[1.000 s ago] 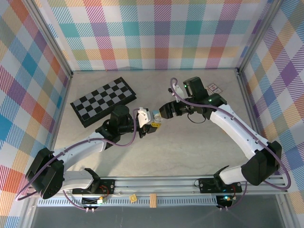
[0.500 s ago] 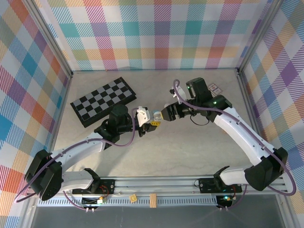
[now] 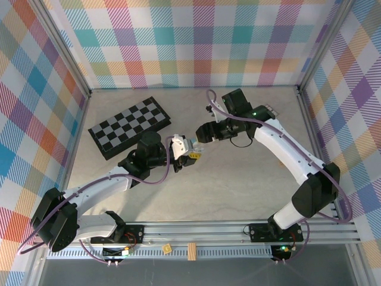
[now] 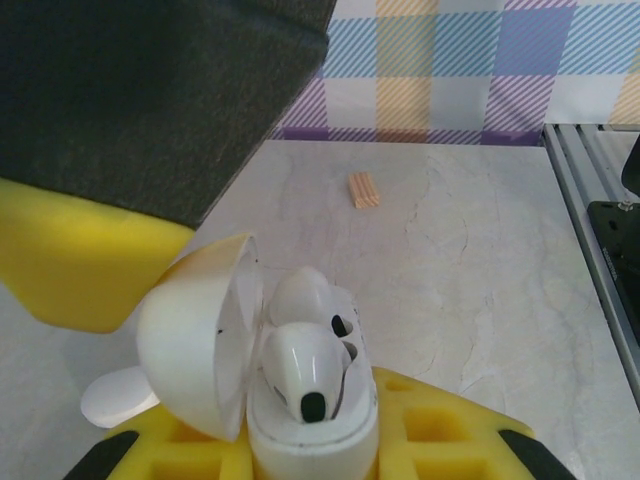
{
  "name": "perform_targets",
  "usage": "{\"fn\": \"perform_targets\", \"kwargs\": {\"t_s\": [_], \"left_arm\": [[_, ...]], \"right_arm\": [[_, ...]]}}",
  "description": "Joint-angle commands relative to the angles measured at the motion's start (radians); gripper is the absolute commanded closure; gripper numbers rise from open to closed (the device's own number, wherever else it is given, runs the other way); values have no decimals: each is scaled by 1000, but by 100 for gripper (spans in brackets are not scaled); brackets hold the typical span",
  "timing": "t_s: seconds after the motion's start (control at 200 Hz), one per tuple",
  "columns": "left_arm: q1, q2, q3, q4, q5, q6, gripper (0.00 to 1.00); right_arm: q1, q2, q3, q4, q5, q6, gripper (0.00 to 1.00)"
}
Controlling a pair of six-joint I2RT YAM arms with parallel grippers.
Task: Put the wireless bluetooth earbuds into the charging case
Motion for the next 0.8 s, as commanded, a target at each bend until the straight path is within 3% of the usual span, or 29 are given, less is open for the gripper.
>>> {"fn": "perform_targets", "kwargs": {"t_s": [0.0,0.225,0.38,0.495,0.625,0.795], "left_arm": [[-1,-16,15,42,-22,-9,88],[3,-14,23,43,-9,-8,88],[5,-29,19,24,25,16,88],[5,-39,41,-50,87,35,88],[5,-42,70,-120,158,45,87],[3,-44,86,-148,208,41,87]], "right_arm": [[3,-63,-12,-95,-31,-101,24],[4,-160,-63,-84,-16,-179,24],[4,-285,-157,59,10,-261,25],[37,-381,-250,160,16,-460,23],[96,-461,-343,176,-65,-764,21],[120,-445,-342,202,-89,-833,32]]}}
